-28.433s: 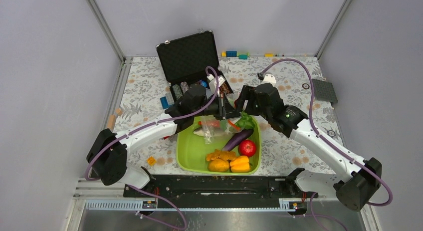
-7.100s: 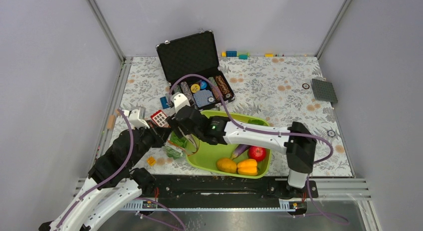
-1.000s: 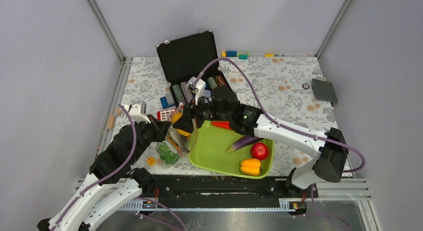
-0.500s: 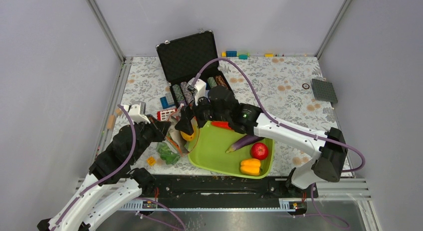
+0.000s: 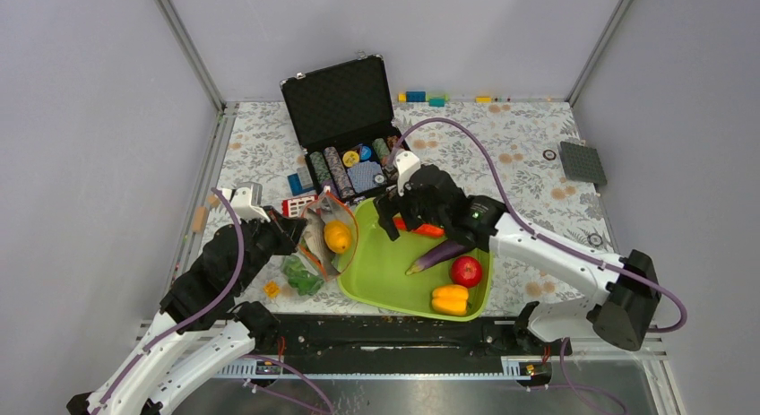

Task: Place the food in the zip-top bag and seal the zipper
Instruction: Place the fake vegetable in the zipper food storage bag, then pick up the fake vegetable from the bin.

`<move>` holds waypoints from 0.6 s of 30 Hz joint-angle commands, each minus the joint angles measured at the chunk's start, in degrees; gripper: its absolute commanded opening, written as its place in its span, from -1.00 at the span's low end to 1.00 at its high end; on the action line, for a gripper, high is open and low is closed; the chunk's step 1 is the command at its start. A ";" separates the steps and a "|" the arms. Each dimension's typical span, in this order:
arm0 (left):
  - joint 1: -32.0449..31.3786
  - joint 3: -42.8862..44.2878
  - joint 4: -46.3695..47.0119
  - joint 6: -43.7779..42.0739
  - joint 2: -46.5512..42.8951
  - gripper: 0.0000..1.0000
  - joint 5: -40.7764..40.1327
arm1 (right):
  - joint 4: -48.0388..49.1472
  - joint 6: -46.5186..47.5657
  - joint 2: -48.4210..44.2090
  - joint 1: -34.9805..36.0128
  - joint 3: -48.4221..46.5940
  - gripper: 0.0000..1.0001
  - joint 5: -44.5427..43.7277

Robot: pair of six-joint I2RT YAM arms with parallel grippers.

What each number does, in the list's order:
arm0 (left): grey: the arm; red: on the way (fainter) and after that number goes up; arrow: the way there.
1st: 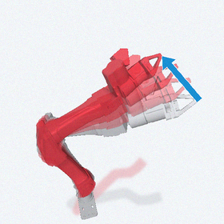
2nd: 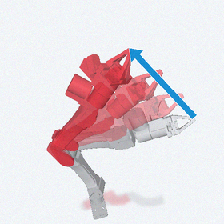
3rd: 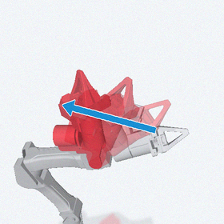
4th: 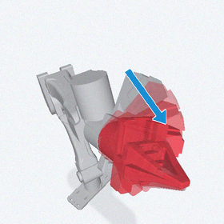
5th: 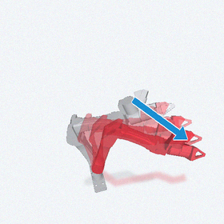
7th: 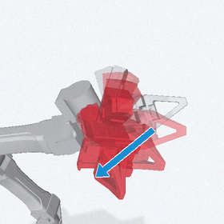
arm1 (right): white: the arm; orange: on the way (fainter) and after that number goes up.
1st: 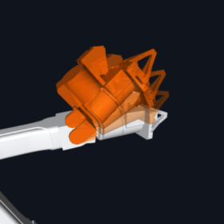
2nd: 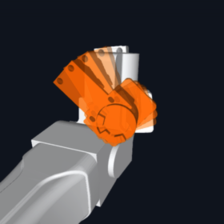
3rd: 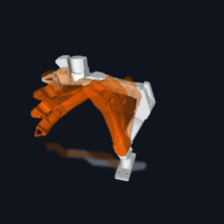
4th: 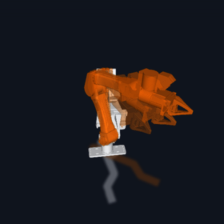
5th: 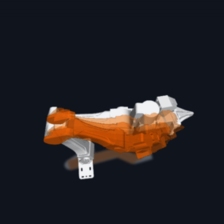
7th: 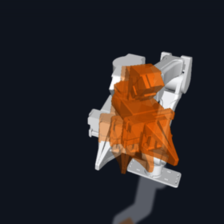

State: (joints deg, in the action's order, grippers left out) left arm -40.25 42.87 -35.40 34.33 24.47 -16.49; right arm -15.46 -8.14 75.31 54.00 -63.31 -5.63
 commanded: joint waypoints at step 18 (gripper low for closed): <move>0.13 0.30 2.92 -0.63 -0.61 -1.00 0.46 | -1.55 35.94 21.20 -6.45 2.53 0.99 -4.62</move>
State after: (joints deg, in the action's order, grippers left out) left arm -40.23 42.87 -35.40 34.33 24.47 -16.47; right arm -19.46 23.97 94.52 47.57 -59.02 -7.99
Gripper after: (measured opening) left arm 0.010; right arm 0.994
